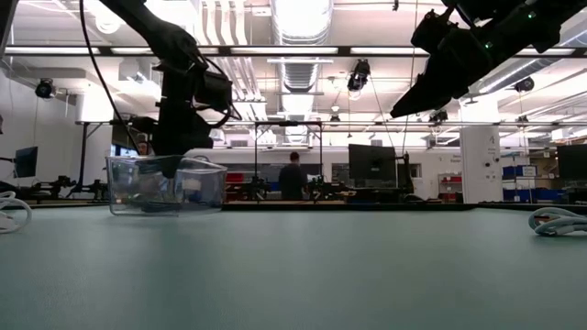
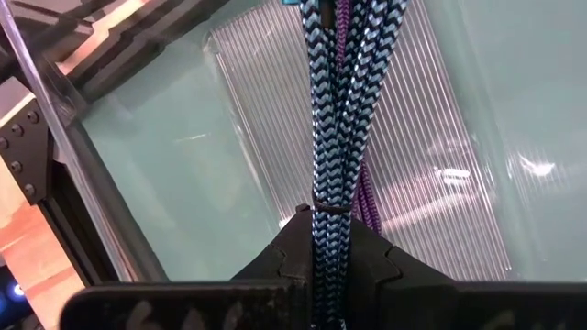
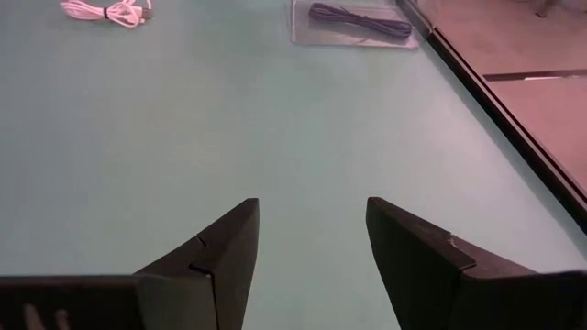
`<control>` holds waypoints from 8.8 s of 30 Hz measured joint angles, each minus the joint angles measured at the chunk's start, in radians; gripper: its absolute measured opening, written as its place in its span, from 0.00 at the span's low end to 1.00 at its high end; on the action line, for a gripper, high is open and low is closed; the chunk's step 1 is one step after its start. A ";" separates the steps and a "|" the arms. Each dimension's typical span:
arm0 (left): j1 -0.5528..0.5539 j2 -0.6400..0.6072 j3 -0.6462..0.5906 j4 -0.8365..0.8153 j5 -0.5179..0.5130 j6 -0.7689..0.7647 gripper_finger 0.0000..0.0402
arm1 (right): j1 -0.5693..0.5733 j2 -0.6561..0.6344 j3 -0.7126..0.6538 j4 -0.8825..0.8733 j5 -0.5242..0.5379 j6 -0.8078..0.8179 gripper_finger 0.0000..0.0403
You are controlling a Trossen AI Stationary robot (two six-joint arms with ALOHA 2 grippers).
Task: Pick and place USB-C Cables
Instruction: Put the blue charger cable into the transparent bin, then put the right white charger cable into the transparent bin
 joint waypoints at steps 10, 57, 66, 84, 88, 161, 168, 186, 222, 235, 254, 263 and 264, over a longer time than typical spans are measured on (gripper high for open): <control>0.000 0.000 -0.014 -0.002 0.011 -0.027 0.03 | 0.006 -0.002 -0.001 0.183 -0.001 0.016 0.46; 0.000 -0.001 -0.091 0.115 0.043 -0.079 0.03 | 0.009 0.000 -0.008 0.198 -0.008 -0.066 0.18; 0.000 -0.001 -0.086 0.116 0.033 -0.079 0.04 | 0.009 0.001 -0.013 0.192 -0.008 -0.067 0.18; 0.000 0.000 -0.087 0.130 0.026 -0.078 0.06 | 0.009 0.002 -0.014 0.193 -0.008 -0.066 0.18; 0.000 0.000 -0.087 0.131 0.026 -0.078 0.06 | 0.009 0.002 -0.014 0.193 -0.008 -0.064 0.18; -0.687 -0.451 -0.295 0.653 -0.089 0.100 0.34 | 0.187 0.008 -0.015 0.071 -0.088 0.319 0.18; -0.772 -0.459 -0.374 0.843 -0.088 0.195 0.34 | 0.389 0.008 -0.015 0.032 -0.074 0.514 0.18; -0.774 -0.457 -0.377 0.853 -0.088 0.194 0.34 | 0.631 0.215 0.107 -0.593 0.021 0.836 0.11; -0.775 -0.457 -0.385 0.871 -0.088 0.191 0.33 | 0.631 0.478 0.148 -0.585 0.007 0.753 0.05; -0.813 -0.450 -0.388 1.020 -0.050 0.241 0.33 | 0.628 0.385 0.134 -0.314 0.345 0.576 0.05; -0.956 -0.385 -0.389 1.198 -0.036 0.300 0.33 | 0.360 0.386 -0.044 0.793 -0.011 -0.104 0.05; -0.979 -0.300 -0.388 1.360 0.008 0.349 0.33 | 0.244 0.393 -0.046 0.964 -0.185 -0.166 0.05; -0.979 -0.281 -0.388 1.395 0.013 0.365 0.33 | 0.240 0.397 -0.044 0.978 -0.186 -0.175 0.05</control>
